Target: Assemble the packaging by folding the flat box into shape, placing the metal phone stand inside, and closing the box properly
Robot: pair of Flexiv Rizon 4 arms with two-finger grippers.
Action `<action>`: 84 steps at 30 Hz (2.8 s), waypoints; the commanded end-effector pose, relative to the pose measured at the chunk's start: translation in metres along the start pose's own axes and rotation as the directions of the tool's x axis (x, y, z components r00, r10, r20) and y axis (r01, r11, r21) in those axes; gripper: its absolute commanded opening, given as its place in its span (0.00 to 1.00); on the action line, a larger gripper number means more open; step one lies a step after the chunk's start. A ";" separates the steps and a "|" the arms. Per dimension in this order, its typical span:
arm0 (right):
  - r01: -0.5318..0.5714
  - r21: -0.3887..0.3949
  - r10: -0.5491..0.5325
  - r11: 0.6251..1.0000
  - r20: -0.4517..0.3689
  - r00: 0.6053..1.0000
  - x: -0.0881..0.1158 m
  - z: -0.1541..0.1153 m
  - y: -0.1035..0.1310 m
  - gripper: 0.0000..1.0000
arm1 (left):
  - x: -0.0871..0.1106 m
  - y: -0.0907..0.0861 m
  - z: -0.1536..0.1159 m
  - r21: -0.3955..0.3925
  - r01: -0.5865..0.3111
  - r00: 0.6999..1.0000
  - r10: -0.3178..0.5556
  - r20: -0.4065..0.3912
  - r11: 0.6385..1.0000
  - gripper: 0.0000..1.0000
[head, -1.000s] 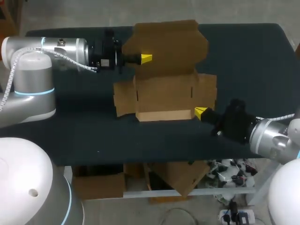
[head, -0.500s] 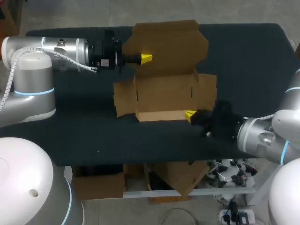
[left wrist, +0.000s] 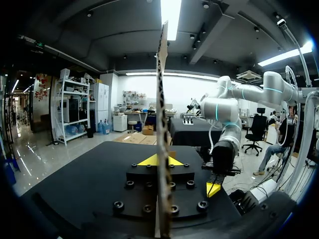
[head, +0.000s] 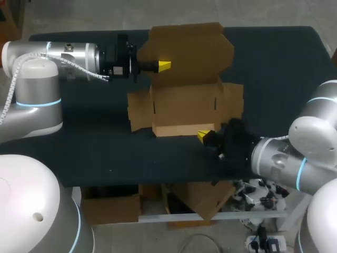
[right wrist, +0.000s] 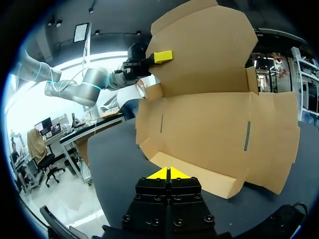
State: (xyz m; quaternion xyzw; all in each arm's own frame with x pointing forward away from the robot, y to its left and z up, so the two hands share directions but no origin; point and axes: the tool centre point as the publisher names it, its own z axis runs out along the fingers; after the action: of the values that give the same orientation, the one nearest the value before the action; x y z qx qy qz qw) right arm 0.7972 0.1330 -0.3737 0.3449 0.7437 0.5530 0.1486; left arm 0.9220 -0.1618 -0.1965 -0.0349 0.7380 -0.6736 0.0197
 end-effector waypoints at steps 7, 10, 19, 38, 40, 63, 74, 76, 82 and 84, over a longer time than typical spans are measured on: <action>0.022 0.026 -0.024 0.999 0.070 0.997 0.008 0.028 -0.005 0.00 | 0.001 0.002 0.000 0.002 0.000 1.000 0.000 -0.001 1.000 0.00; 0.019 0.027 -0.021 0.999 0.074 0.997 0.006 0.031 -0.007 0.00 | 0.001 0.002 0.000 0.002 0.000 1.000 0.000 -0.001 1.000 0.00; 0.015 0.039 -0.018 0.999 0.104 0.994 -0.002 0.037 -0.013 0.00 | 0.001 0.002 0.000 0.002 0.000 1.000 0.000 -0.001 1.000 0.00; 0.022 0.076 -0.033 0.997 0.158 0.987 -0.018 0.055 -0.021 0.00 | 0.001 0.002 0.000 0.002 0.000 1.000 0.000 -0.001 1.000 0.00; 0.024 0.078 -0.037 0.997 0.164 0.986 -0.019 0.057 -0.021 0.00 | 0.001 0.002 0.000 0.002 0.000 1.000 0.000 -0.001 1.000 0.00; 0.004 0.086 -0.019 0.996 0.175 0.984 -0.033 0.067 -0.030 0.00 | 0.001 0.002 0.000 0.002 0.000 1.000 0.000 -0.001 1.000 0.00; -0.003 0.081 -0.011 0.997 0.176 0.984 -0.033 0.068 -0.032 0.00 | 0.001 0.002 0.000 0.002 0.000 1.000 0.000 -0.001 1.000 0.00; -0.003 0.081 -0.011 0.997 0.176 0.984 -0.033 0.068 -0.032 0.00 | 0.001 0.002 0.000 0.002 0.000 1.000 0.000 -0.001 1.000 0.00; -0.003 0.081 -0.011 0.997 0.176 0.984 -0.033 0.068 -0.032 0.00 | 0.001 0.002 0.000 0.002 0.000 1.000 0.000 -0.001 1.000 0.00; -0.003 0.081 -0.011 0.997 0.176 0.984 -0.033 0.068 -0.032 0.00 | 0.001 0.002 0.000 0.002 0.000 1.000 0.000 -0.001 1.000 0.00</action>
State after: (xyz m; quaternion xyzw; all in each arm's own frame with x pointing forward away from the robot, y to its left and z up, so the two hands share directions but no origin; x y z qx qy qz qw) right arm 0.8505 0.1531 -0.4264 0.3964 0.7515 0.4883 0.1990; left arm 0.9219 -0.1617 -0.1970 -0.0349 0.7382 -0.6734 0.0195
